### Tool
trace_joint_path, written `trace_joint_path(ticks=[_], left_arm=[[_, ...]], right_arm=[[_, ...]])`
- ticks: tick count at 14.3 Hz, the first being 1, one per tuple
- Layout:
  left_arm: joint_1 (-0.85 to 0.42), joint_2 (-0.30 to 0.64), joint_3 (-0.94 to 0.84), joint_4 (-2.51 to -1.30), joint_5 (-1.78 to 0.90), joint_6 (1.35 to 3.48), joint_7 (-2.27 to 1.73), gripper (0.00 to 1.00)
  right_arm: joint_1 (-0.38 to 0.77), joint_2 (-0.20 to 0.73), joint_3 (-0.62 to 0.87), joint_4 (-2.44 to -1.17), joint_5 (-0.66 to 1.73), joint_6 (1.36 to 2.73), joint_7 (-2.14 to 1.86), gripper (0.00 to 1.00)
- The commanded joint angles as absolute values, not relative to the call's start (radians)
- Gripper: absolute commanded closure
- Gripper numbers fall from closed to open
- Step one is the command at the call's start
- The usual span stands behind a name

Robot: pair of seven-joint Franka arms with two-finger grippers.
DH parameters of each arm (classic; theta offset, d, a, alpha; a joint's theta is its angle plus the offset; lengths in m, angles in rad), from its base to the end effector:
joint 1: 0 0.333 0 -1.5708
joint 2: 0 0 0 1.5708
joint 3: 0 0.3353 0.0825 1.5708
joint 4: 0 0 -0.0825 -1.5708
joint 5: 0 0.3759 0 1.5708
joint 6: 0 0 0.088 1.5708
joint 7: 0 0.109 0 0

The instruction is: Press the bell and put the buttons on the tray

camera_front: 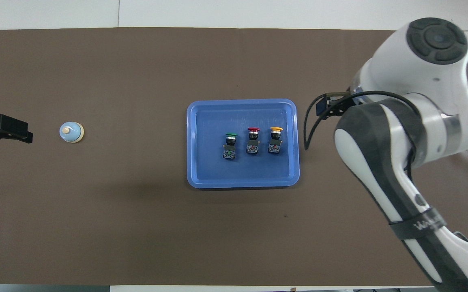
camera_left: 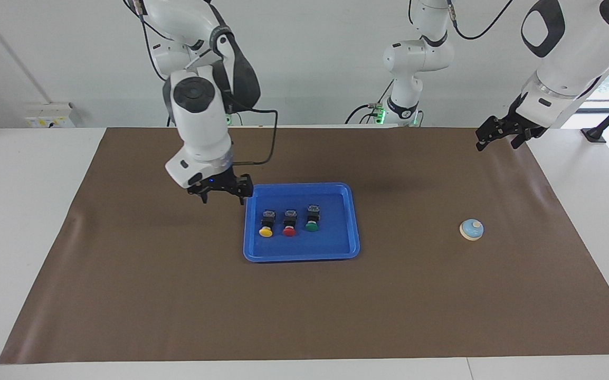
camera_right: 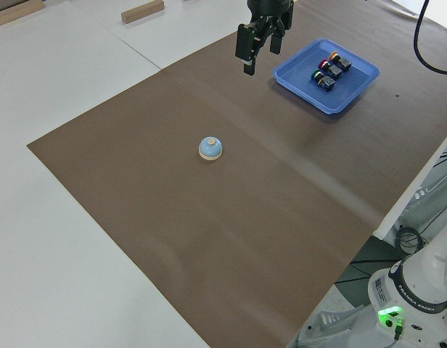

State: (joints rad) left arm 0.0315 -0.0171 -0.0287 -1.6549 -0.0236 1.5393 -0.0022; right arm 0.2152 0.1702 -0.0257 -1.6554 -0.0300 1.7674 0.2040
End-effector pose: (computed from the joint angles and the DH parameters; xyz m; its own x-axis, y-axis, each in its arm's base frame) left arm 0.5342 -0.0013 0.6097 0.9951 0.0043 -0.0984 0.0066 -0.9997 0.0228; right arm 0.5937 0.1122 0.5207 0.9987 -0.0086 -0.0503 -0.0064 -0.9990 0.0445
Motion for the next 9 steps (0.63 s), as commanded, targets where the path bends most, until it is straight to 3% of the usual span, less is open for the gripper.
trace_joint_path(ticks=[1, 9], left_arm=[[0.028, -0.029, -0.026, -1.658, -0.005, 1.539, -0.006, 0.00], [0.058, -0.037, -0.020, -1.666, -0.011, 1.537, -0.005, 0.00]], right_arm=[[0.134, 0.063, -0.009, -1.712, -0.046, 1.706, 0.092, 0.00], [-0.017, 0.015, -0.009, -1.709, -0.043, 1.654, 0.003, 0.00]])
